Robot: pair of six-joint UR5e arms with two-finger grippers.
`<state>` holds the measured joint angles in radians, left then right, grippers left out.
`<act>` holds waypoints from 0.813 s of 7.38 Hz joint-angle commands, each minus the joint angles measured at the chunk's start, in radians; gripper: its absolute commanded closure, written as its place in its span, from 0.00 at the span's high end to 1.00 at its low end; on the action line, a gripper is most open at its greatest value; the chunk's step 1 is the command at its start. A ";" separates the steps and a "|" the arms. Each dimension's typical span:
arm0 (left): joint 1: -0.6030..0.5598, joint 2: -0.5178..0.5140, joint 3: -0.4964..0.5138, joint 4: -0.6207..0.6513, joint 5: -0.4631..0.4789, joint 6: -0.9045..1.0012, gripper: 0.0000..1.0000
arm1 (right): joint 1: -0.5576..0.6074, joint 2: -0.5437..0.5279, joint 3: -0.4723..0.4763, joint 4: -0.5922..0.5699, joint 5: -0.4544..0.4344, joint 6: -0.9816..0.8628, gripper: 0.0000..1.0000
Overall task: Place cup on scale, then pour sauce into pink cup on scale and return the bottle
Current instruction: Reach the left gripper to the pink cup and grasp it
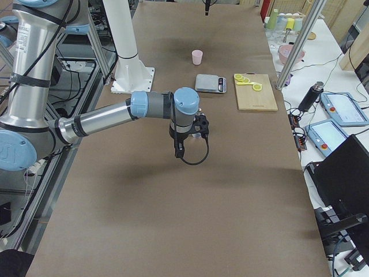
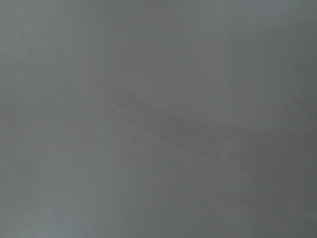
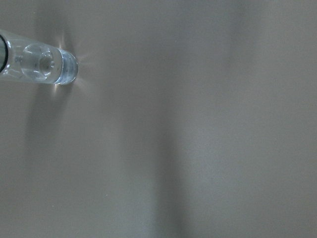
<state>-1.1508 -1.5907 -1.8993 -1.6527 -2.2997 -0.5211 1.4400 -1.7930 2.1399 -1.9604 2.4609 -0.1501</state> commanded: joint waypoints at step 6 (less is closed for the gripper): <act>0.448 -0.300 -0.025 0.030 0.118 -0.505 0.89 | -0.003 0.004 -0.003 0.000 0.006 -0.003 1.00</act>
<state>-0.7133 -1.8508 -1.9539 -1.6261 -2.1821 -1.0185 1.4370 -1.7876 2.1360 -1.9604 2.4619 -0.1532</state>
